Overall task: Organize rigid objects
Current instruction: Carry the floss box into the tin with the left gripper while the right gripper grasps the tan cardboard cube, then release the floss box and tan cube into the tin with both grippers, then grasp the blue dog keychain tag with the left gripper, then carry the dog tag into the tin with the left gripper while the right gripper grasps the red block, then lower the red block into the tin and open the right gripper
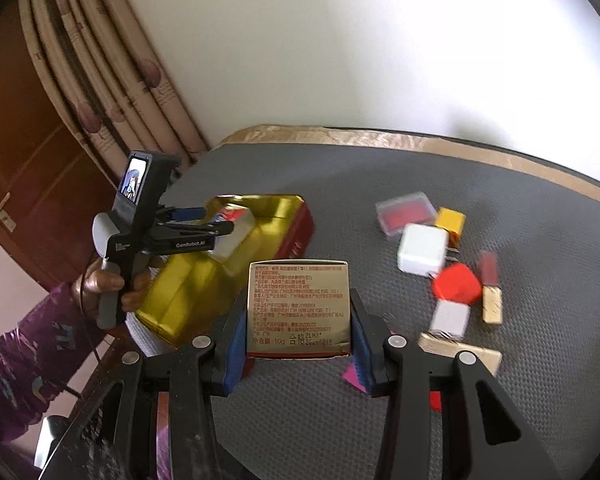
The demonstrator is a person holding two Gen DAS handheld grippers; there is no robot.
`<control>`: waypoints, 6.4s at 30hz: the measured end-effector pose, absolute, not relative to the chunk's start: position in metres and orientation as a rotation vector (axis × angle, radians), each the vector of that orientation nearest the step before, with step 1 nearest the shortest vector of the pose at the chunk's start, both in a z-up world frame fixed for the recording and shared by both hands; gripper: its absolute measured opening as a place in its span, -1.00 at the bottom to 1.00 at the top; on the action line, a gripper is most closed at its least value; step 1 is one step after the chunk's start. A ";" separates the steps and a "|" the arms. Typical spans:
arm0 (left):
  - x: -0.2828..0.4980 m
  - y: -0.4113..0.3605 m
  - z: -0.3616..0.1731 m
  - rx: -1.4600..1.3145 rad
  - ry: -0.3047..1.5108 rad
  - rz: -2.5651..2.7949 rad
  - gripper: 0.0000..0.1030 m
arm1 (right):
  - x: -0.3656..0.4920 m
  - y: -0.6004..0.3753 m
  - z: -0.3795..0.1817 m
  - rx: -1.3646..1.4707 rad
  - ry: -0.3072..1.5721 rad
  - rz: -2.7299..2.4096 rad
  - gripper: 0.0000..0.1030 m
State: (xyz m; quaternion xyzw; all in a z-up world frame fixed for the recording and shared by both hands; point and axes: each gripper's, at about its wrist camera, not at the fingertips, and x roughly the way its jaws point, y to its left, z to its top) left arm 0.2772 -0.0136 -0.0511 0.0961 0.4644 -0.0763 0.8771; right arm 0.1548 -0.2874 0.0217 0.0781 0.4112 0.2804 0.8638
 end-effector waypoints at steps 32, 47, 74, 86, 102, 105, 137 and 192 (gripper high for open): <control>0.103 0.037 -0.014 -0.073 0.835 -0.003 0.34 | 0.274 -0.129 -0.032 0.057 0.963 0.645 0.00; 0.070 -0.082 0.007 0.135 0.773 -0.402 0.36 | 0.087 -0.407 -0.065 0.057 0.865 0.059 0.57; 0.209 -0.224 -0.079 0.849 0.984 -0.938 0.36 | 0.083 -0.456 -0.092 0.269 0.882 0.102 0.57; 0.232 -0.226 -0.101 0.741 1.078 -1.052 -0.40 | 0.094 -0.441 -0.092 0.263 0.908 0.138 0.58; 0.143 -0.160 -0.018 0.279 0.947 -0.748 -0.39 | 0.092 -0.393 -0.060 0.122 0.844 0.436 0.57; 0.120 -0.152 -0.003 0.248 0.906 -0.696 -0.39 | 0.107 -0.380 -0.061 0.099 0.882 0.477 0.57; 0.110 -0.035 0.006 -0.021 0.891 -0.379 -0.39 | 0.113 -0.344 -0.076 0.185 0.984 0.143 0.17; 0.062 0.027 -0.014 0.011 0.744 0.121 0.24 | 0.172 -0.100 -0.003 -0.075 0.967 0.681 0.17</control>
